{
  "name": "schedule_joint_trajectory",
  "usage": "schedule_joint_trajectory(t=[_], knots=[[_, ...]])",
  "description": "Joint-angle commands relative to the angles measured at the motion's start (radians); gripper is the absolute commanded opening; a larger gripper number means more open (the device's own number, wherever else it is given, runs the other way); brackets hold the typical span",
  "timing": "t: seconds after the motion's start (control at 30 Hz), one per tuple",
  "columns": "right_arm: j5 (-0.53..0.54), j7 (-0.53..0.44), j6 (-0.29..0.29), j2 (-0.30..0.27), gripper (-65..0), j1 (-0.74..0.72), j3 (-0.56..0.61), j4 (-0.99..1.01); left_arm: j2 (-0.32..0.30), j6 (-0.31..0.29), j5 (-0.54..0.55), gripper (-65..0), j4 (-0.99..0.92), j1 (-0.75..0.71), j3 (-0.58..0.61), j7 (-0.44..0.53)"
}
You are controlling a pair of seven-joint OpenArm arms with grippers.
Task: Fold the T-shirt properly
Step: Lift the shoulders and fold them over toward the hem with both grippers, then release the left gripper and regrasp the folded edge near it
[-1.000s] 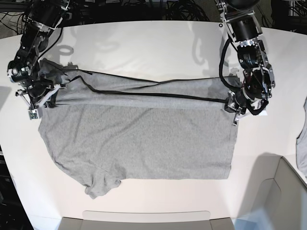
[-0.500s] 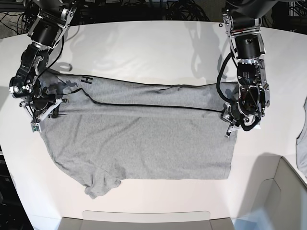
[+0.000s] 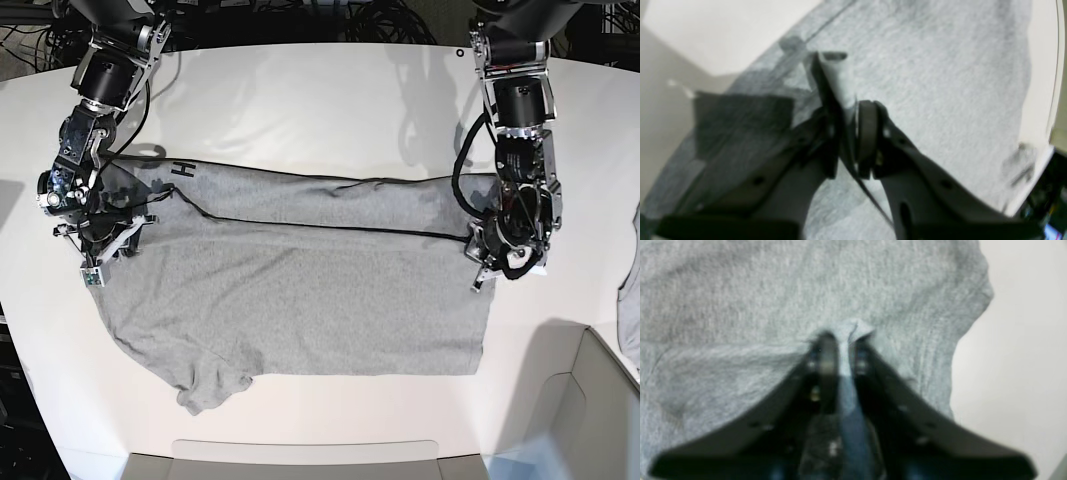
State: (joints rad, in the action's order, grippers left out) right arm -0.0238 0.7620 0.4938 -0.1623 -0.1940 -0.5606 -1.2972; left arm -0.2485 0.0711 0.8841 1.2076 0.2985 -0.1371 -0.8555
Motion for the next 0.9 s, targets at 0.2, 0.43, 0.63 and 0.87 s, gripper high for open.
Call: schedule_joint_trajectory(t=[0.2, 0.43, 0.63, 0.87], knots=[[0.015, -0.017, -0.005, -0.012, -41.8, 0.011, -0.006, -0.198, -0.010, 0.003, 0.011, -50.8, 0.245, -0.061, -0.009, 0.008], [0.017, -0.017, 0.004, 0.043, -42.5, 0.110, -0.125, -0.319, -0.012, 0.003, 0.008, -55.6, 0.371, -0.193, 0.000, 0.006], [0.015, -0.017, 0.004, 0.045, -61.0, 0.216, -0.137, -0.319, -0.012, 0.003, 0.008, -65.0, 0.378, -0.266, 0.000, 0.006], [0.009, -0.022, 0.004, 0.023, -65.0, 0.205, -0.137, -0.135, -0.013, -0.001, -0.024, -65.0, 0.262, -0.247, 0.057, -0.035]])
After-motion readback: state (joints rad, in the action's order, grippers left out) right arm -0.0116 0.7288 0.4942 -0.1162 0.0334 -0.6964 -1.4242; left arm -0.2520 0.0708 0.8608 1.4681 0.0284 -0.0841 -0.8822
